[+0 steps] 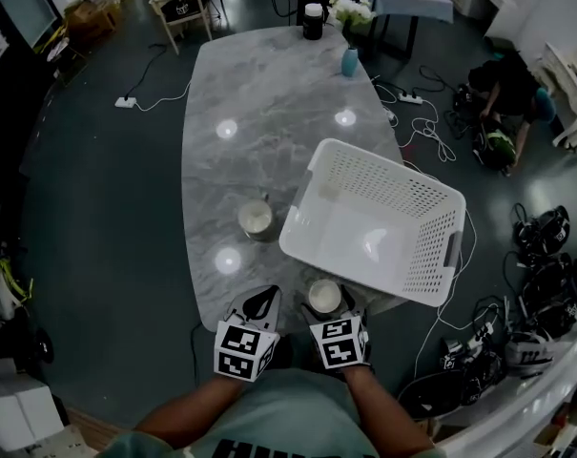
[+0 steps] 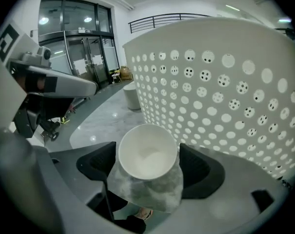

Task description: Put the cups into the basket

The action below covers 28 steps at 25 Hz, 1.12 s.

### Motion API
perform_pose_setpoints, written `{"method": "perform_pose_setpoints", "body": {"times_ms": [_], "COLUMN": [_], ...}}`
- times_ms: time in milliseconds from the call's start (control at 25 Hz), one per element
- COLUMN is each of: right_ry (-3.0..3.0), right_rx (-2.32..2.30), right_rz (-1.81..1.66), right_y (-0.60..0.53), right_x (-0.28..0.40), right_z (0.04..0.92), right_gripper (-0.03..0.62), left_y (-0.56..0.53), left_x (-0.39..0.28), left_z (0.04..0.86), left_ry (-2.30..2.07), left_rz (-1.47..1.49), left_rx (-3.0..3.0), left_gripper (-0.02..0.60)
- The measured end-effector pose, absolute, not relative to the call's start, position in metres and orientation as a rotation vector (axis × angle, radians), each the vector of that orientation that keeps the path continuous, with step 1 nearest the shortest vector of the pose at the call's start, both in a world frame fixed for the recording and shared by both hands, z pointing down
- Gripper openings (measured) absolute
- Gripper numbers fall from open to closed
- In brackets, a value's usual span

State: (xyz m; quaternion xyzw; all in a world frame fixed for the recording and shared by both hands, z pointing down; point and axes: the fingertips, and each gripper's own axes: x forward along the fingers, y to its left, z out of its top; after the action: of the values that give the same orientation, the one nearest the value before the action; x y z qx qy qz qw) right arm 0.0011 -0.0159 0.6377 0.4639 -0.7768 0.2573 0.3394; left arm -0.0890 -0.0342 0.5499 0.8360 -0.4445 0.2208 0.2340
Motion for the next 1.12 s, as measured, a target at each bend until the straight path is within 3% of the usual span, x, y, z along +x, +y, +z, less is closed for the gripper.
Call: {"method": "perform_pose_setpoints", "body": {"times_ms": [600,1120], "right_ry": [-1.943,-2.036], "right_rx": [1.235,1.272], "right_rz": [0.645,0.635], "right_y": [-0.030,-0.006], "right_x": [0.002,-0.006], "right_z": [0.653,0.557], "right_gripper": [0.382,0.368], "left_y": [-0.037,-0.038], "left_x": [-0.090,-0.075], "left_z": [0.558,0.528], "left_ry": [-1.146,-1.039], "left_rz": [0.631,0.579], "left_rx": [2.322,2.401], "left_gripper": [0.000,-0.002]}}
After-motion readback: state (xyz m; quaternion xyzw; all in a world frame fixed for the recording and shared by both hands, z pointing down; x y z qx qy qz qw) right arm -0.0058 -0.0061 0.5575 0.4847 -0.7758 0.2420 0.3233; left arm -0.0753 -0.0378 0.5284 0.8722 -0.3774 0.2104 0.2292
